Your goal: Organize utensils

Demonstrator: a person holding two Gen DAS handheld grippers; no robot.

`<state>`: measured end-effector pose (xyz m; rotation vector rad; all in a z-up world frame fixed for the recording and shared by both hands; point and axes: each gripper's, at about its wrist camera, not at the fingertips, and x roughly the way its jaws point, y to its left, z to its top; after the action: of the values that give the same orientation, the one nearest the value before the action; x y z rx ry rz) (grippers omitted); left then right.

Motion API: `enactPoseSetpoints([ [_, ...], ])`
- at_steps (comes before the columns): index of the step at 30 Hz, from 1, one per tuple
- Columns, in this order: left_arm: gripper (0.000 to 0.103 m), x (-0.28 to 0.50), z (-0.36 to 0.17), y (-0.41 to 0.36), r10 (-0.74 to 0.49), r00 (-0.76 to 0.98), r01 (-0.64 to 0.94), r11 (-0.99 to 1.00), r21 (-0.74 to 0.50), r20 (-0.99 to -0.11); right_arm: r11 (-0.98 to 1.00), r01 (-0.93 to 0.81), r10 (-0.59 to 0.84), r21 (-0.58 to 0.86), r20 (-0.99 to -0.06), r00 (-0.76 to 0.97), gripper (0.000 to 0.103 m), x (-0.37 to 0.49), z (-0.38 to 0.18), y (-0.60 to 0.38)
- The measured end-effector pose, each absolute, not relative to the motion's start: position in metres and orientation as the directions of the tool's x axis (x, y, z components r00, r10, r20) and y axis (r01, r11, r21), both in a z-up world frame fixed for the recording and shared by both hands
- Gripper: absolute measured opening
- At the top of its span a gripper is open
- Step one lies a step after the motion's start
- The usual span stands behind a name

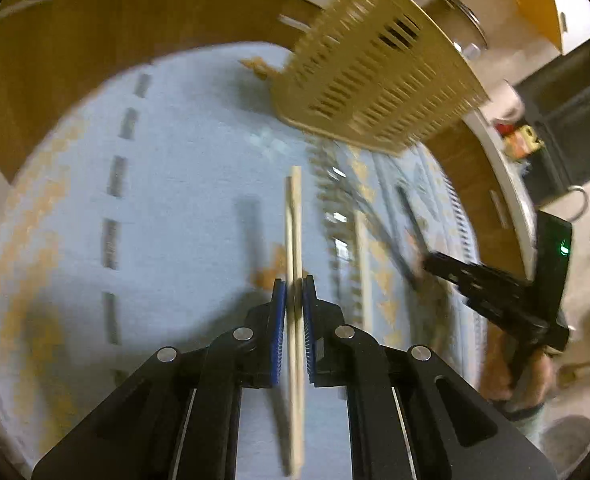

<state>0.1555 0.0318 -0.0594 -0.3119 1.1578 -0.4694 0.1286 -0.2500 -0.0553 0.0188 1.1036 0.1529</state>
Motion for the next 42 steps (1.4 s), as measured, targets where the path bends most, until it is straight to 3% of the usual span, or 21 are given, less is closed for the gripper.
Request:
enactPoseSetpoints([
  [4, 0.007, 0.152, -0.059, 0.037, -0.503, 0.317, 0.204, 0.864, -0.460, -0.804, 0.989, -0.112, 0.140, 0.100, -0.886, 0.443, 0.010, 0.127, -0.057, -0.250],
  [6, 0.019, 0.150, -0.055, 0.038, -0.510, 0.321, 0.229, 0.860, -0.457, -0.798, 0.988, -0.113, 0.142, 0.103, -0.885, 0.443, 0.010, 0.127, -0.056, -0.252],
  [7, 0.029, 0.148, -0.052, 0.038, -0.514, 0.320, 0.251, 0.856, -0.452, -0.796, 0.988, -0.113, 0.142, 0.102, -0.885, 0.443, 0.010, 0.127, -0.056, -0.252],
  [8, 0.030, 0.148, -0.051, 0.038, -0.502, 0.330, 0.254, 0.863, -0.437, -0.800, 0.988, -0.115, 0.141, 0.100, -0.885, 0.444, 0.010, 0.124, -0.055, -0.253],
  [11, 0.017, 0.148, -0.051, 0.042, -0.438, 0.338, 0.250, 0.895, -0.369, -0.833, 0.989, -0.116, 0.139, 0.096, -0.885, 0.445, 0.010, 0.124, -0.055, -0.252],
  [20, 0.014, 0.166, -0.063, 0.009, -0.288, 0.342, 0.280, 0.940, -0.196, -0.894, 0.989, -0.119, 0.131, 0.087, -0.886, 0.445, 0.010, 0.125, -0.057, -0.246],
  [31, 0.014, 0.184, -0.059, -0.008, -0.224, 0.331, 0.315, 0.942, -0.116, -0.917, 0.987, -0.117, 0.150, 0.111, -0.895, 0.420, 0.010, 0.134, -0.057, -0.246],
  [37, 0.014, 0.177, -0.059, -0.033, -0.089, 0.381, 0.367, 0.928, 0.063, -0.920, 0.989, -0.109, 0.134, 0.099, -0.909, 0.394, 0.010, 0.139, -0.056, -0.244],
  [42, 0.010, 0.183, -0.057, -0.037, -0.091, 0.352, 0.388, 0.920, 0.057, -0.932, 0.988, -0.091, 0.147, 0.123, -0.932, 0.331, 0.011, 0.157, -0.053, -0.245],
])
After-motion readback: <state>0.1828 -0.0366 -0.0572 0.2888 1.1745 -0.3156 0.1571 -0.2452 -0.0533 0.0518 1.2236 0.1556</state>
